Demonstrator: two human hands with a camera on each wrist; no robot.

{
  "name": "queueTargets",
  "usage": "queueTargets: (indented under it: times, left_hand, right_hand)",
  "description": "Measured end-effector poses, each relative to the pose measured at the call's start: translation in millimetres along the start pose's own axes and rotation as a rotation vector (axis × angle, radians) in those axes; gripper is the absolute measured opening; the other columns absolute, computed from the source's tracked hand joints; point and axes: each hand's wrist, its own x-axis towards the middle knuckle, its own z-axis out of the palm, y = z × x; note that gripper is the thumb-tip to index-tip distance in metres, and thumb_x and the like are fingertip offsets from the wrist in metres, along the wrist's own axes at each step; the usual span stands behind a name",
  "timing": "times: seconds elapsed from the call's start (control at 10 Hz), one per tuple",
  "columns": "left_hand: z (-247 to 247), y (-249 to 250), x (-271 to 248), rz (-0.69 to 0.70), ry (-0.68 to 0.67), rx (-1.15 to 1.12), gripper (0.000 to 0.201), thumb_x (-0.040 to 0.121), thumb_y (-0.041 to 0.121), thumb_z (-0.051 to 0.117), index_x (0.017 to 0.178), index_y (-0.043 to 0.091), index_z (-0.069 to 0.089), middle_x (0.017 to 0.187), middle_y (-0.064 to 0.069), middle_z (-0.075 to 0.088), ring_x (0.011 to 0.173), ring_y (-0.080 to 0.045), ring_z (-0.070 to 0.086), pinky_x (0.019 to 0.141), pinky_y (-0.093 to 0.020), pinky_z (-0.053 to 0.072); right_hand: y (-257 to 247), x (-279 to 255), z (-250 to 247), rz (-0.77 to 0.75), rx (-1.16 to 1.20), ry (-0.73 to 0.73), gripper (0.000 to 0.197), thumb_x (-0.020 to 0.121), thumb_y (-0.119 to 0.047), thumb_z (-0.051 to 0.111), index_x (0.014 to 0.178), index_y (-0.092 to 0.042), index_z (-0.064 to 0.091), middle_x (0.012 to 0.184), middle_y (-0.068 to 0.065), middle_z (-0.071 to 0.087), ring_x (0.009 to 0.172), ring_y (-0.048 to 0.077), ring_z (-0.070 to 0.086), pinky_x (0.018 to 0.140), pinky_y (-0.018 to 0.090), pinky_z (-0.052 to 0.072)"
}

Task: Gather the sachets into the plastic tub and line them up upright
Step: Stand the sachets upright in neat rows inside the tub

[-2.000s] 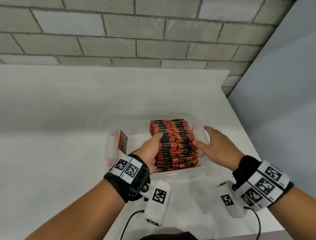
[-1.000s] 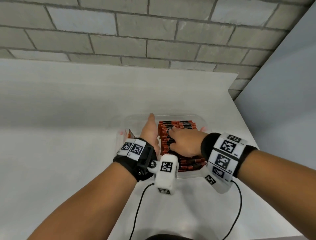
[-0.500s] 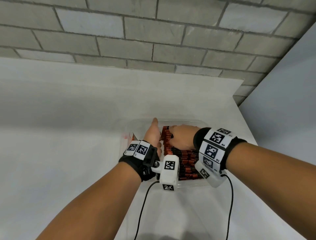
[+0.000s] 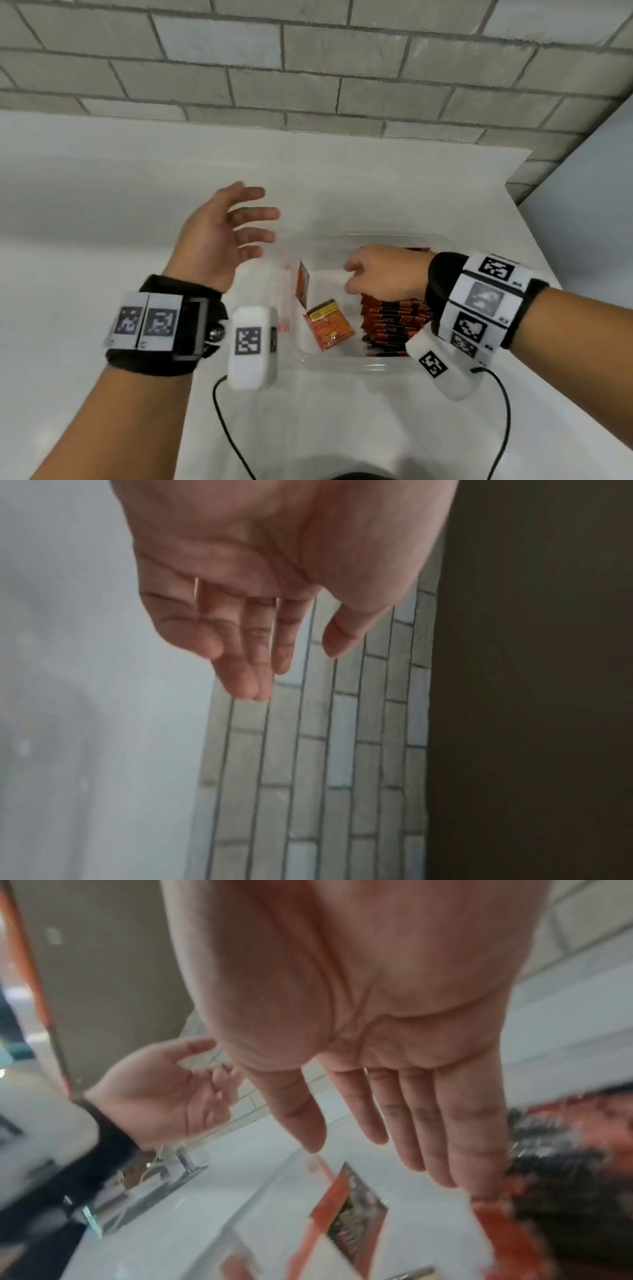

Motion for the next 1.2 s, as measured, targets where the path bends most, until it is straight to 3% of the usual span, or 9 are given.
queueTargets:
  times: [0.1,0.2,0.4,0.6,0.7,0.8,0.9,1.0,1.2]
  left_hand:
    - [-28,-21,2,-0.078,0.081,0.202,0.024,0.095,0.034,0.049,0.103,0.018,0.064,0.088,-0.006,0.067,0.056,-0.016,0.057,0.049,-0.025,0.039]
    - [-27,-57,0,-0.198,0.028,0.382,0.019,0.092,0.032,0.057,0.105,0.019,0.063,0.094,-0.007,0.067,0.064,-0.018,0.061,0.053,-0.027,0.045]
    - [-27,-83,6,-0.199,-0.027,0.337,0.029,0.084,0.011,0.069,0.108,0.019,0.055,0.084,-0.010,0.067,0.056,-0.018,0.062,0.045,-0.025,0.045]
    - [-34,-90,12,-0.195,-0.073,0.255,0.031,0.083,0.008,0.069,0.107,0.022,0.055,0.078,-0.009,0.064,0.056,-0.019,0.060,0.045,-0.026,0.046]
    - [-36,-92,15,-0.197,-0.091,0.216,0.032,0.084,0.007,0.069,0.109,0.021,0.055,0.079,-0.011,0.063,0.056,-0.019,0.061,0.046,-0.027,0.046]
    - [-37,-92,17,-0.206,-0.113,0.192,0.033,0.084,0.007,0.069,0.110,0.020,0.054,0.080,-0.013,0.064,0.057,-0.020,0.061,0.043,-0.025,0.045]
    - [-39,-92,19,-0.213,-0.140,0.183,0.034,0.084,0.008,0.070,0.111,0.020,0.053,0.083,-0.014,0.067,0.057,-0.020,0.062,0.044,-0.024,0.045]
    - [-42,-91,20,-0.212,-0.156,0.193,0.034,0.084,0.009,0.071,0.111,0.019,0.054,0.080,-0.011,0.068,0.056,-0.020,0.063,0.045,-0.025,0.045]
    - [-43,-92,22,-0.206,-0.170,0.208,0.033,0.084,0.007,0.070,0.110,0.019,0.053,0.076,-0.008,0.067,0.054,-0.019,0.062,0.045,-0.025,0.046]
  right_hand:
    - [-19,16,14,0.076,0.195,-0.063,0.042,0.096,-0.023,0.051,0.129,0.003,0.050,0.110,0.016,0.060,0.097,0.029,0.060,0.093,0.038,0.051]
    - [-34,31,25,0.117,0.197,-0.052,0.035,0.093,-0.015,0.050,0.124,0.003,0.054,0.074,0.002,0.047,0.066,0.016,0.049,0.081,0.034,0.048]
    - [-62,37,39,0.143,-0.256,-0.232,0.035,0.099,-0.012,0.042,0.130,0.003,0.049,0.127,0.017,0.055,0.114,0.030,0.054,0.092,0.027,0.043]
    - [-66,63,52,0.219,-0.360,-0.337,0.036,0.101,-0.018,0.041,0.130,0.002,0.048,0.092,0.010,0.056,0.079,0.021,0.054,0.063,0.022,0.043]
    - [-62,63,46,0.183,-0.388,-0.325,0.037,0.099,-0.016,0.045,0.132,0.001,0.049,0.117,0.013,0.058,0.087,0.022,0.054,0.065,0.022,0.043]
    - [-49,62,43,0.327,-0.058,-0.215,0.037,0.088,-0.011,0.061,0.122,0.002,0.057,0.124,0.020,0.060,0.092,0.023,0.060,0.067,0.028,0.049]
    - [-41,67,38,0.337,0.079,-0.176,0.036,0.087,-0.008,0.061,0.121,0.003,0.058,0.102,0.013,0.066,0.096,0.029,0.064,0.062,0.029,0.051]
    - [-42,67,31,0.348,0.188,-0.066,0.029,0.091,-0.008,0.056,0.116,0.005,0.059,0.069,0.003,0.053,0.055,0.013,0.055,0.033,0.015,0.039]
    - [-45,80,38,0.333,0.549,0.036,0.025,0.095,-0.010,0.050,0.116,0.001,0.056,0.081,0.008,0.059,0.069,0.022,0.064,0.065,0.035,0.058]
